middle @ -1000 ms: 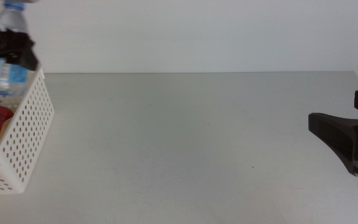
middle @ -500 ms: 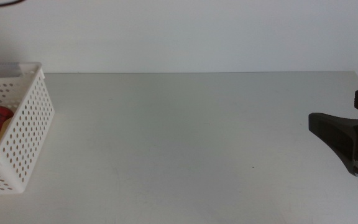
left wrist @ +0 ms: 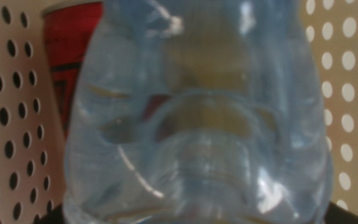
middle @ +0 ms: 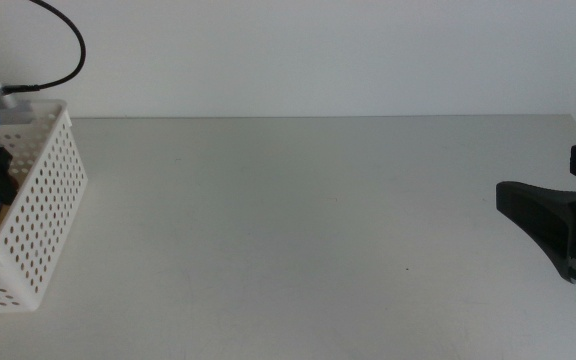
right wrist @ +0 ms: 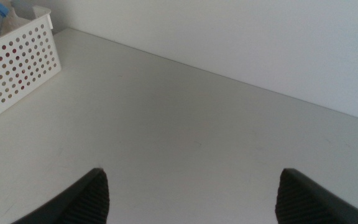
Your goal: Use arms to grab the bottles and put them into the dustbin to the left of the table.
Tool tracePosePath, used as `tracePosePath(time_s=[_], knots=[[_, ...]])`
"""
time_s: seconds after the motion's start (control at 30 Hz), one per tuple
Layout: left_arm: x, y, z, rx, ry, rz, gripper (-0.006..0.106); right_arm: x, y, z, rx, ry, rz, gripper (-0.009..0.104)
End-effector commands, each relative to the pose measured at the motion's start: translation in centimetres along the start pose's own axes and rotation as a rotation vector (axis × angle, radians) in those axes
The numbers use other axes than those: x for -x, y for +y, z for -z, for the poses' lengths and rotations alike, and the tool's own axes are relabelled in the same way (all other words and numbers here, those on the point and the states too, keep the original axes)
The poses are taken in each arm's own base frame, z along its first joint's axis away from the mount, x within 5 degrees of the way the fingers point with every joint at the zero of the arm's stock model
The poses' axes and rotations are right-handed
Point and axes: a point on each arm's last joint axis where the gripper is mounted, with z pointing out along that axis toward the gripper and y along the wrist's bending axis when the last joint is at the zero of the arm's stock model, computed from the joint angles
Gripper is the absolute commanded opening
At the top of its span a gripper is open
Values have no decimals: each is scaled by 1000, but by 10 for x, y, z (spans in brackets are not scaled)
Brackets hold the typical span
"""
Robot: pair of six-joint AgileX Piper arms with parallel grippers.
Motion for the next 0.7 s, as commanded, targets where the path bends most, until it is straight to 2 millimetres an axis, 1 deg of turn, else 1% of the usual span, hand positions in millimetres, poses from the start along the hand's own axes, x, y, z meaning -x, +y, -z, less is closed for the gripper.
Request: tracePosePath(time_s=[0.0, 0.03, 0.17, 0.2, 0.3, 0.37, 0.47, 0.53, 0.67], knots=[[9, -6, 30, 0, -109, -22, 39, 15, 0, 5, -1, -97, 18, 71], [9, -6, 30, -4, -111, -28, 46, 15, 0, 5, -1, -97, 18, 71], [8, -9, 32, -24, -95, -29, 90, 15, 0, 5, -1, -97, 18, 71], [7, -11, 33, -43, -83, -14, 94, 15, 0, 5, -1, -97, 18, 71], [5, -20, 42, -99, -83, -2, 94, 15, 0, 5, -1, -97, 18, 71], [5, -27, 55, -105, -108, -13, 94, 15, 0, 5, -1, -97, 18, 71], [5, -41, 78, -97, -163, -44, 94, 15, 0, 5, -1, -97, 18, 71], [3, -54, 95, -105, -201, -63, 94, 15, 0, 5, -1, -97, 18, 71], [-1, -95, 133, -153, -305, -108, 94, 15, 0, 5, -1, -97, 18, 71]])
